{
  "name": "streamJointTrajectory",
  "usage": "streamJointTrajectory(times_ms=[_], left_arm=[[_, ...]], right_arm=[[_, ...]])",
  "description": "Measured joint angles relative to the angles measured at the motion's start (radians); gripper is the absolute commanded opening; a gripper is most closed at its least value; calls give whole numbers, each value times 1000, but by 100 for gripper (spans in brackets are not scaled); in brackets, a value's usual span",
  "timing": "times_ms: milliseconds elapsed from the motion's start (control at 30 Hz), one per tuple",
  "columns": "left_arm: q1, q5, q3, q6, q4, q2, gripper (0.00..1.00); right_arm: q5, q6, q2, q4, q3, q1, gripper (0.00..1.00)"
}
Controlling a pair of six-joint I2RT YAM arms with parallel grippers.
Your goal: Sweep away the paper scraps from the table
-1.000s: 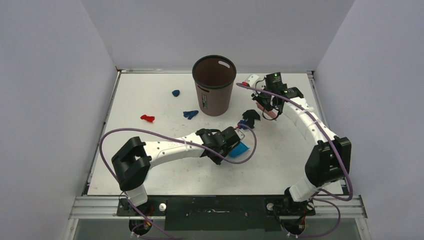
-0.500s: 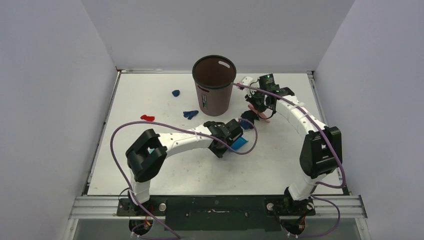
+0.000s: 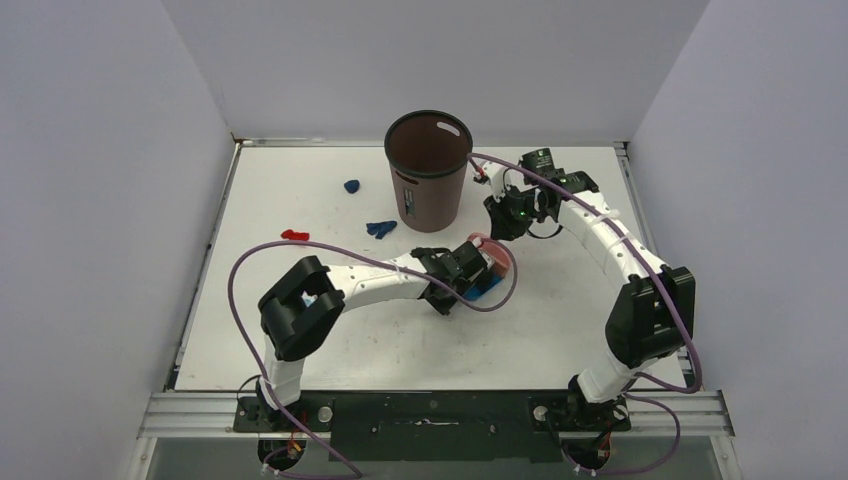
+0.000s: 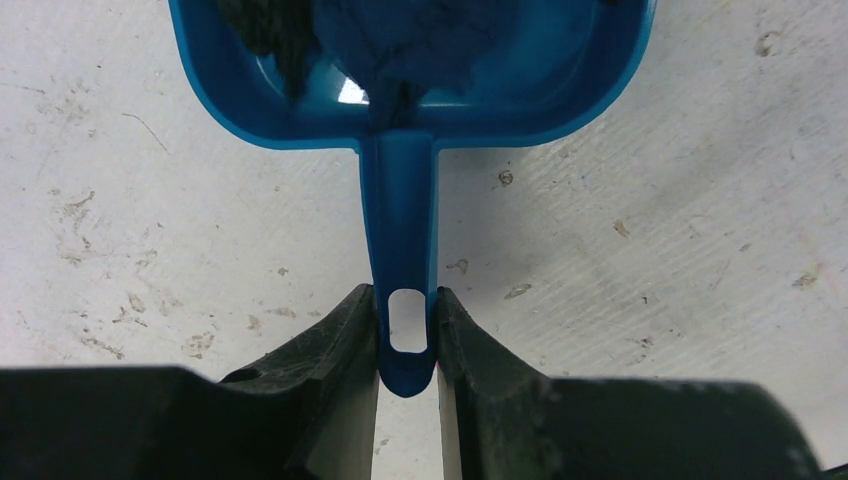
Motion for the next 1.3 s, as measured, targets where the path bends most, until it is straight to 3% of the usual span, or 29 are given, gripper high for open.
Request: streamJointTrajectory(times_ms=[367,767,1067,1300], left_arm=[[-24,-53,-134,4,140,-90,0],[-32,-109,-256,9,258,-183,0],[-47,-141,-294,35,299,-338,0],[-53,-174,-286,49,234,-475,0]], right_arm=[[-25,14,-7,-126,61,0,5],[111,-23,-196,-185,166,-16,5],[127,-35,-237,-72,79,-282,5],[95,-30,-241,-34,-52,-333,5]])
